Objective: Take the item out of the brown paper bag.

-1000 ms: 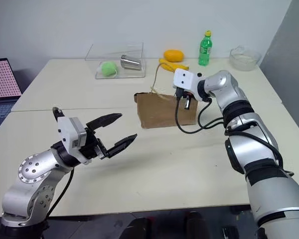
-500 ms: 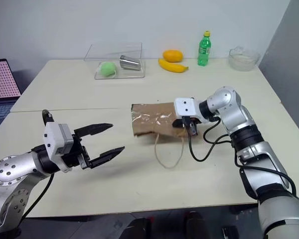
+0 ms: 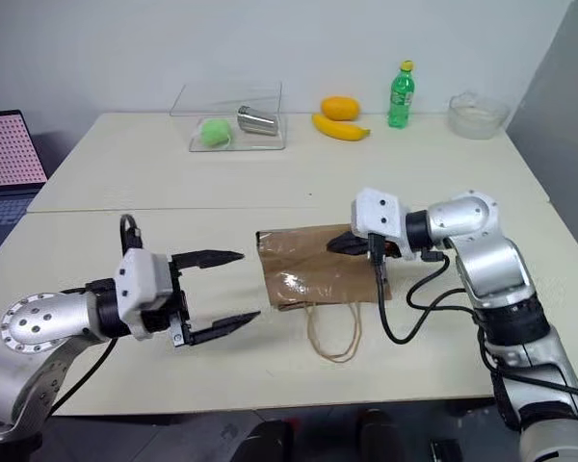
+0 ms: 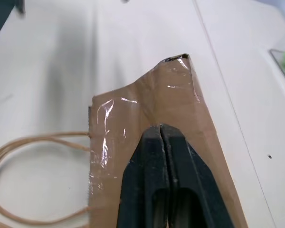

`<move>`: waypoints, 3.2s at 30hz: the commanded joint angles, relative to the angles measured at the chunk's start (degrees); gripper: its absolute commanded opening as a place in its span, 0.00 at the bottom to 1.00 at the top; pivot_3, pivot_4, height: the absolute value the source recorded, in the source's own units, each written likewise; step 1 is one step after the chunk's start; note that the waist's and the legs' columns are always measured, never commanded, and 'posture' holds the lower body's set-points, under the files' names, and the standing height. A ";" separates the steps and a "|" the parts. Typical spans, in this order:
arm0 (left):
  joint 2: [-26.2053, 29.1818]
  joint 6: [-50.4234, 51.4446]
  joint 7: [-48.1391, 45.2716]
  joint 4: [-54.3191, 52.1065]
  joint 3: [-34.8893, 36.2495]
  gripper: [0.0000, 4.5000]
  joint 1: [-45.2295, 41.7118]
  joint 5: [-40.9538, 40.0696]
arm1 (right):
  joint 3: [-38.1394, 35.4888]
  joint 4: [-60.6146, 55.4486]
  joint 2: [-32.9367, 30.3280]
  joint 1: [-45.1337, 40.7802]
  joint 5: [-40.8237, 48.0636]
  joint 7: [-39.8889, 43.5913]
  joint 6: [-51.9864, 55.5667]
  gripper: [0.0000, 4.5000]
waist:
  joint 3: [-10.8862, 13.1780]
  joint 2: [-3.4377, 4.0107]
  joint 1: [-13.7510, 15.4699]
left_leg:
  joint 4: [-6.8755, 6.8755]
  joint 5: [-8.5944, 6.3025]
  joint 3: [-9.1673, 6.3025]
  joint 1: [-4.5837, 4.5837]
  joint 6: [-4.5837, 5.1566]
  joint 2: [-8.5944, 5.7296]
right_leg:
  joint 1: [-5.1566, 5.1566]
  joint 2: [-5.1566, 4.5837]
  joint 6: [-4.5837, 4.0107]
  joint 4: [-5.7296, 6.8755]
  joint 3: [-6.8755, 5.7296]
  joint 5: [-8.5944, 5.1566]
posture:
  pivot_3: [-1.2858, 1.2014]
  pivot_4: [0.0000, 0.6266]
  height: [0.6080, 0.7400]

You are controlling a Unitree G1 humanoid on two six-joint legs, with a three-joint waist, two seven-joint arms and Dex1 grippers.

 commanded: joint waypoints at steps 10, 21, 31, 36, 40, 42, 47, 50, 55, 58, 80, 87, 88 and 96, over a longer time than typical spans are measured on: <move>-12.10 -31.50 -5.28 24.51 -19.41 1.00 -14.63 18.00 | -11.09 -36.66 -1.61 34.48 12.24 -18.64 24.01 0.52 | 0.02 0.05 -0.12 | 0.04 0.00 0.15 -0.02 0.01 0.00 | 0.04 -0.02 0.05 -0.16 0.05 0.00 | 0.52 0.24 1.00; -15.51 -42.61 -7.04 37.14 -23.15 1.00 -19.72 20.46 | -14.77 -39.59 -5.17 37.64 19.30 -25.20 26.73 0.52 | 0.01 0.02 -0.14 | 0.06 0.00 0.11 -0.06 0.03 -0.02 | 0.13 -0.01 0.10 -0.36 0.03 0.03 | 0.52 0.24 1.00; -15.03 -44.10 -11.73 38.99 -21.60 1.00 -20.04 13.86 | -17.77 -39.60 -8.05 40.33 28.79 -29.61 25.38 0.52 | 0.00 0.01 -0.13 | 0.06 0.00 0.09 -0.05 0.03 -0.01 | 0.15 -0.02 0.11 -0.35 0.03 0.04 | 0.52 0.24 1.00; -14.85 -45.48 -12.80 40.51 -21.70 1.00 -20.49 14.41 | -18.11 -39.60 -10.00 41.16 32.68 -30.84 24.80 0.52 | 0.00 0.01 -0.12 | 0.06 0.00 0.08 -0.05 0.03 -0.02 | 0.18 -0.01 0.11 -0.36 0.02 0.04 | 0.52 0.24 1.00; -15.84 -48.39 -12.28 43.25 -22.43 1.00 -21.41 16.37 | -18.40 -39.60 -11.12 41.80 34.33 -31.98 24.16 0.52 | -0.01 0.00 -0.12 | 0.06 0.00 0.08 -0.04 0.03 -0.02 | 0.18 -0.01 0.12 -0.35 0.02 0.04 | 0.52 0.24 1.00; -16.64 -49.68 -11.61 44.47 -22.94 1.00 -21.89 17.44 | -18.42 -39.59 -11.53 42.01 34.93 -32.60 23.83 0.52 | -0.01 -0.01 -0.12 | 0.07 0.00 0.08 -0.04 0.03 -0.02 | 0.19 -0.01 0.12 -0.36 0.02 0.04 | 0.52 0.24 1.00; -20.33 -51.91 -9.35 47.71 -24.48 1.00 -23.32 20.83 | -17.99 -39.60 -12.72 42.64 35.90 -33.82 22.86 0.52 | -0.03 -0.04 -0.02 | 0.08 0.00 0.06 -0.05 0.03 -0.05 | 0.21 -0.01 0.13 -0.37 0.02 0.05 | 0.52 0.24 1.00; -21.73 -52.46 -8.97 48.53 -25.04 1.00 -23.89 21.28 | -17.78 -39.60 -13.44 43.03 36.29 -34.39 22.39 0.52 | -0.03 -0.04 -0.08 | 0.08 0.00 0.07 -0.04 0.03 -0.04 | 0.21 -0.01 0.14 -0.36 0.02 0.05 | 0.52 0.24 1.00; -22.97 -51.63 -9.94 47.97 -25.62 0.73 -24.39 20.07 | -15.74 -39.60 -14.93 43.68 34.68 -36.28 20.99 0.53 | -0.03 -0.04 -0.09 | 0.10 0.00 0.06 -0.04 0.03 -0.05 | 0.22 -0.01 0.14 -0.36 0.03 0.06 | 0.52 0.24 1.00; -22.54 -49.78 -11.03 46.45 -25.45 0.55 -24.70 18.27 | -13.86 -39.60 -15.75 43.86 33.41 -37.04 19.45 0.53 | -0.03 -0.04 -0.12 | 0.09 0.00 0.05 -0.02 0.03 -0.03 | 0.22 0.00 0.14 -0.35 0.02 0.06 | 0.52 0.24 1.00; -25.76 -26.28 -7.48 42.06 -18.59 0.01 -35.15 12.34 | 19.77 -24.49 -2.74 19.30 18.63 -42.86 21.04 0.53 | -0.02 -0.12 -0.18 | 0.18 0.01 -0.05 -0.08 0.02 -0.01 | 0.19 0.07 0.14 -0.37 0.00 0.06 | 0.52 0.24 1.00; -25.75 -26.63 -6.32 42.07 -18.22 0.01 -35.32 12.81 | 20.82 -19.52 1.62 17.26 16.47 -44.33 23.75 0.53 | -0.02 -0.12 -0.19 | 0.18 0.01 -0.07 -0.10 0.02 -0.03 | 0.16 0.05 0.14 -0.34 0.00 0.06 | 0.52 0.24 1.00; -25.78 -26.74 -6.12 42.11 -18.21 0.01 -35.33 12.88 | 20.88 -19.19 1.82 17.41 16.13 -44.76 24.23 0.53 | -0.02 -0.11 -0.19 | 0.18 0.01 -0.07 -0.11 0.03 -0.04 | 0.16 0.05 0.14 -0.34 -0.01 0.06 | 0.52 0.24 1.00; -26.82 -27.12 -5.09 43.51 -18.13 0.00 -36.92 13.29 | 19.28 -19.74 1.96 19.10 15.20 -44.73 24.35 0.15 | -0.02 -0.11 -0.19 | 0.18 0.01 -0.07 -0.11 0.03 -0.04 | 0.15 0.05 0.14 -0.32 0.00 0.07 | 0.52 0.24 1.00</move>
